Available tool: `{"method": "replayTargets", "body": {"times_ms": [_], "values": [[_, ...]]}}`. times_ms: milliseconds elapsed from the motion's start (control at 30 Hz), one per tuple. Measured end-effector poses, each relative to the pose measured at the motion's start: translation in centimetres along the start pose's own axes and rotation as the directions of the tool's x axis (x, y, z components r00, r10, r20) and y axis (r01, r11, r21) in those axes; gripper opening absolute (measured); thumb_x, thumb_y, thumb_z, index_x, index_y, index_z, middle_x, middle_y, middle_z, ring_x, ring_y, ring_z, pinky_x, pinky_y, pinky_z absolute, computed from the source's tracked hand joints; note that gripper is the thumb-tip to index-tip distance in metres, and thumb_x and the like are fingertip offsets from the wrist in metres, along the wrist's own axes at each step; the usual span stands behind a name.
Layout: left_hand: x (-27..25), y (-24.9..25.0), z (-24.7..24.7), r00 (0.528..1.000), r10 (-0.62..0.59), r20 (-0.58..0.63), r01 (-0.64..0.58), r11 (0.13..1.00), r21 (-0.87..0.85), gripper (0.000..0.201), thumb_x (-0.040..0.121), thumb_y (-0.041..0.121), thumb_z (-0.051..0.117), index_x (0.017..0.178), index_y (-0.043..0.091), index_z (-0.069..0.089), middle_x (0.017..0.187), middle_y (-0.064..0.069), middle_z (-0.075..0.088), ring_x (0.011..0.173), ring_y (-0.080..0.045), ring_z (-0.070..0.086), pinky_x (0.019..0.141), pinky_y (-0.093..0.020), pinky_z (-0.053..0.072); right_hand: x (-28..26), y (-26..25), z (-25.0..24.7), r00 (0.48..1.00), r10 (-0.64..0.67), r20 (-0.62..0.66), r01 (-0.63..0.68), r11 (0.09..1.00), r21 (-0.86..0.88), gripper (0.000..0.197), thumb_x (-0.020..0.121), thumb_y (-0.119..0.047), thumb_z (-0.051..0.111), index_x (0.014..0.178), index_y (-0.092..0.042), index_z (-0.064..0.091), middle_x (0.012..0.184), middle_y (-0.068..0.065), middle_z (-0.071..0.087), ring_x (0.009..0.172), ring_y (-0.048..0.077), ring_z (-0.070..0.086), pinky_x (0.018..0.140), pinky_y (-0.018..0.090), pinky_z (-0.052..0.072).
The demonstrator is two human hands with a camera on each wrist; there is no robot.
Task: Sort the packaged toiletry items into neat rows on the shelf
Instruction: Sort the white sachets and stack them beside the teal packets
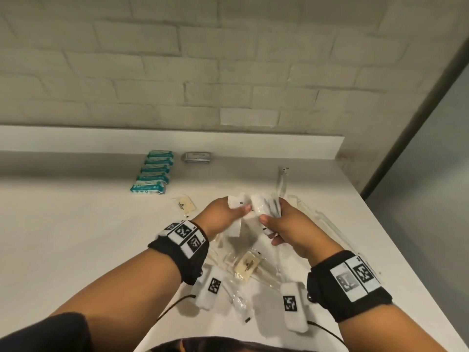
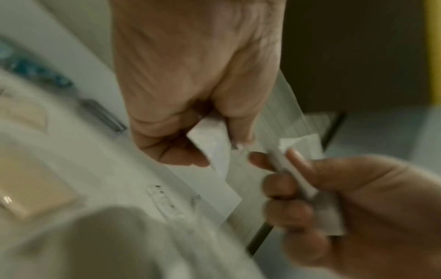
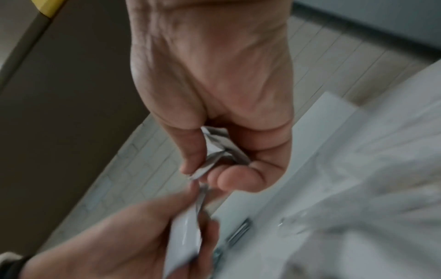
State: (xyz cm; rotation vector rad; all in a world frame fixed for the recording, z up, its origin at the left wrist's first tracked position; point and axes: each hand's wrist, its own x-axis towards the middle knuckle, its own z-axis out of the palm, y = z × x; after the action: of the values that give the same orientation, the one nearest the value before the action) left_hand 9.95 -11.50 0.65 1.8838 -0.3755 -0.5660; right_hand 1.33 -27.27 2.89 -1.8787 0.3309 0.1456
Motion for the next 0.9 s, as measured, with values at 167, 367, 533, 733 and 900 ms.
{"method": "replayTargets", "body": {"times_ms": [167,367,533,733,900], "values": [[-1.8,1.0,-1.4,0.997,-0.032,0.069,0.068,0.787,-0.613,0.059,0.098,0.054,0.028,0.122,0.012,0.061,0.113,-0.013,0.070,0.105,-0.029,0.067,0.091,-0.046,0.052,1.5,-3.1,4.4,0.999,-0.039,-0.012,0.039,0.999,-0.003,0.035,0.093,-0.021,0.058,0.123,-0.017,0.041,0.088,-0.002,0.057,0.063,0.009,0.050,0.049,0.018,0.039],[-3.6,-0.5,-3.8,0.999,-0.018,0.035,0.036,0.770,-0.636,0.031,0.094,0.006,0.052,0.124,0.008,0.060,0.114,-0.016,0.067,0.093,-0.027,0.067,0.074,-0.039,0.058,2.2,-5.3,8.5,0.993,-0.107,0.056,0.109,0.993,-0.050,0.073,0.063,-0.022,0.066,0.131,-0.036,0.044,0.124,0.007,0.053,0.107,0.026,0.060,0.070,0.036,0.061],[-4.7,-1.8,-6.8,0.998,0.047,0.047,0.000,0.712,-0.703,0.021,0.092,0.007,0.053,0.105,0.008,0.071,0.099,-0.015,0.070,0.076,-0.024,0.068,0.072,-0.036,0.056,2.3,-5.5,10.2,0.978,-0.195,-0.071,0.203,0.971,0.123,0.041,0.088,0.000,0.059,0.124,-0.018,0.059,0.099,0.002,0.068,0.080,0.013,0.066,0.056,0.019,0.051],[-5.3,-3.5,-9.4,1.000,0.014,0.026,0.009,0.707,-0.707,0.032,0.098,0.018,0.049,0.127,0.005,0.057,0.117,-0.024,0.065,0.100,-0.039,0.064,0.064,-0.033,0.056,3.3,-5.9,12.0,0.973,-0.172,-0.154,0.196,0.967,0.162,0.015,0.082,-0.007,0.071,0.089,-0.011,0.058,0.077,0.006,0.066,0.056,0.016,0.062,0.051,0.025,0.042],[-4.8,-4.2,-11.2,1.000,0.029,0.004,-0.018,0.697,-0.717,0.028,0.099,0.017,0.048,0.123,0.004,0.055,0.106,-0.019,0.071,0.086,-0.031,0.071,0.060,-0.031,0.057,3.9,-5.8,13.0,0.908,-0.212,-0.363,0.286,0.944,0.166,0.027,0.088,-0.006,0.061,0.074,-0.018,0.042,0.080,0.005,0.059,0.068,0.017,0.064,0.059,0.029,0.048]]}}
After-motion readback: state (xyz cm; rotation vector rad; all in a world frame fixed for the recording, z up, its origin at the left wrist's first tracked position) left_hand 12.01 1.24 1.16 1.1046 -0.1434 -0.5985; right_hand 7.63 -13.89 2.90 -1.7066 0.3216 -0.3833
